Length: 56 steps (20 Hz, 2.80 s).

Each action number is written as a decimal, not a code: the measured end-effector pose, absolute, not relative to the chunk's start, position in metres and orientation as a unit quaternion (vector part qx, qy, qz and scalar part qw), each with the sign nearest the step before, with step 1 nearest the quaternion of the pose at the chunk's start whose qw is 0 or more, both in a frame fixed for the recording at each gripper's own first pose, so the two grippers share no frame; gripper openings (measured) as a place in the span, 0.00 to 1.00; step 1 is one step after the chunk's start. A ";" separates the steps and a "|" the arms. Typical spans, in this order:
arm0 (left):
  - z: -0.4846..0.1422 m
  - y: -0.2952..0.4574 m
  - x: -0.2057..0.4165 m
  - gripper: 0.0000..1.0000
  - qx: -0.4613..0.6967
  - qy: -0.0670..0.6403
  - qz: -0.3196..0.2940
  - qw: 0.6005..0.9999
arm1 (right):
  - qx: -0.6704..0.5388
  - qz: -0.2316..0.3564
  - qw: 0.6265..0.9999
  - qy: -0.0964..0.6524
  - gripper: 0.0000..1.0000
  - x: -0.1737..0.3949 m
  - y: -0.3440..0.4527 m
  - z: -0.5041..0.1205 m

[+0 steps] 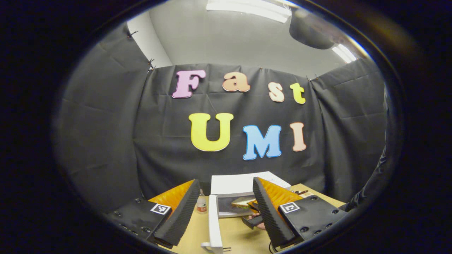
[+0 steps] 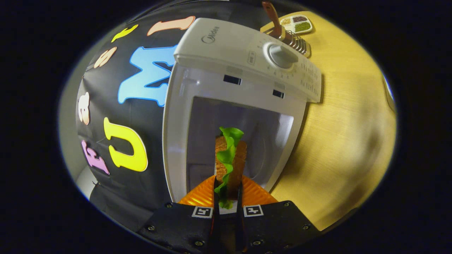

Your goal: Open the microwave oven with the left hand, put the food in, and close the microwave oven.

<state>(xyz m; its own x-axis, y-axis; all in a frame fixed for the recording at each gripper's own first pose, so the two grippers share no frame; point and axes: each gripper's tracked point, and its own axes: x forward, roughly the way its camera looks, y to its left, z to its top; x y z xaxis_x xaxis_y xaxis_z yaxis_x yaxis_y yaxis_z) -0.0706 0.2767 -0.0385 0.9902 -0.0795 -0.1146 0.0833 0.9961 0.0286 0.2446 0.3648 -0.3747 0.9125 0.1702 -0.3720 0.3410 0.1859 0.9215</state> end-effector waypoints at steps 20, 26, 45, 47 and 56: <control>-0.063 0.311 -0.056 0.96 0.001 0.075 -0.025 0.997 | 0.577 -0.110 0.770 0.250 0.90 0.269 0.366 -0.418; -0.070 0.291 -0.043 0.96 0.003 0.068 -0.040 0.997 | 0.479 -0.045 0.831 0.280 0.95 0.218 0.346 -0.391; -0.111 0.246 -0.029 0.96 -0.016 0.083 -0.046 0.995 | 0.086 0.043 0.989 0.109 0.95 0.078 0.203 -0.170; -0.111 0.246 -0.027 0.94 -0.011 0.081 -0.043 0.996 | 0.063 0.032 0.995 0.071 0.94 0.065 0.188 -0.132; -0.118 0.260 -0.043 0.93 -0.006 0.084 -0.026 0.996 | 0.001 -0.028 0.999 -0.020 0.94 0.021 0.141 -0.033</control>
